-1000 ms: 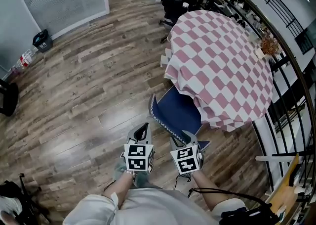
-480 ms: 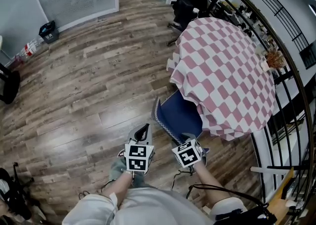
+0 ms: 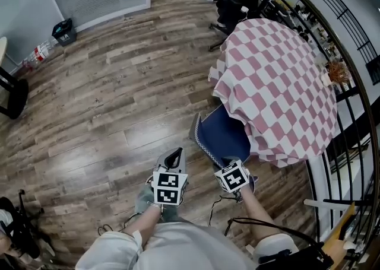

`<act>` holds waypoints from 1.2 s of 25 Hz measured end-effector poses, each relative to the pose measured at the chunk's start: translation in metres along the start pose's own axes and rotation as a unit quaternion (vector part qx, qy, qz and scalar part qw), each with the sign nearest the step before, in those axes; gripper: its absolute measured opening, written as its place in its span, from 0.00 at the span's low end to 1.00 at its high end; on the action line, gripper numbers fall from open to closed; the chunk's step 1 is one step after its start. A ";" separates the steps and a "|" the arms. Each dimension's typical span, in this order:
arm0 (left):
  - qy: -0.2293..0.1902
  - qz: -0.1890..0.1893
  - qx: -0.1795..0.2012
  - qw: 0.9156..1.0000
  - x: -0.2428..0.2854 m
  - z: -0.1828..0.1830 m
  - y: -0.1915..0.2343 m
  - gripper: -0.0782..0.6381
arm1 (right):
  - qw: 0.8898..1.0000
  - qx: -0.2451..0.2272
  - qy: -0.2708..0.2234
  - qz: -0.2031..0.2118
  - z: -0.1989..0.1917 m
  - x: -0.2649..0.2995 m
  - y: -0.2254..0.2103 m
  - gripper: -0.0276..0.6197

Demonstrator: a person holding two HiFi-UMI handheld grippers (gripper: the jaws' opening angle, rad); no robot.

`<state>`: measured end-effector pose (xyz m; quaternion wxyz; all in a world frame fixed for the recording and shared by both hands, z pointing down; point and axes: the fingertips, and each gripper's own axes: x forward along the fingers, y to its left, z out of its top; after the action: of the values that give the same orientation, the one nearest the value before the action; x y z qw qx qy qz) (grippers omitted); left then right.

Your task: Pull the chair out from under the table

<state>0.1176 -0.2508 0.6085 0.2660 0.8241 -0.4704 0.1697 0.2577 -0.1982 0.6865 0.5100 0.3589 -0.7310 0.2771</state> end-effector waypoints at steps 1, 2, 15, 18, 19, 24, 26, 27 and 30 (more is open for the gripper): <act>0.003 -0.001 0.002 1.000 -0.001 -0.002 0.001 0.11 | 1.000 0.000 0.001 0.004 0.000 0.001 0.001 0.28; 0.005 -0.002 0.003 1.000 -0.002 -0.003 0.001 0.11 | 1.000 0.000 0.002 0.008 0.000 0.001 0.001 0.26; 0.012 -0.001 0.017 1.000 -0.025 -0.013 0.009 0.11 | 0.999 -0.004 0.013 0.030 -0.002 0.001 0.006 0.20; 0.012 0.002 0.020 1.000 -0.031 -0.019 0.011 0.11 | 0.999 -0.005 0.013 0.033 -0.004 0.000 0.015 0.20; 0.014 0.003 0.018 1.000 -0.033 -0.022 0.011 0.11 | 0.999 -0.004 0.014 0.035 -0.005 0.000 0.020 0.20; 0.020 0.010 0.005 1.000 -0.043 -0.032 0.022 0.11 | 0.999 -0.003 0.016 0.045 -0.005 0.001 0.046 0.20; 0.018 0.014 -0.002 1.000 -0.046 -0.033 0.026 0.11 | 0.999 -0.003 0.017 0.049 -0.005 0.001 0.054 0.20; 0.018 0.015 -0.005 1.000 -0.048 -0.033 0.027 0.11 | 0.999 -0.003 0.017 0.050 -0.005 0.002 0.057 0.20; 0.017 0.020 -0.006 1.000 -0.054 -0.037 0.031 0.11 | 0.999 -0.002 0.018 0.049 -0.007 0.002 0.067 0.20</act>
<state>0.0628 -0.2048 0.6181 0.2751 0.8098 -0.4835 0.1867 0.2075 -0.1537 0.6877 0.5091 0.3166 -0.7392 0.3068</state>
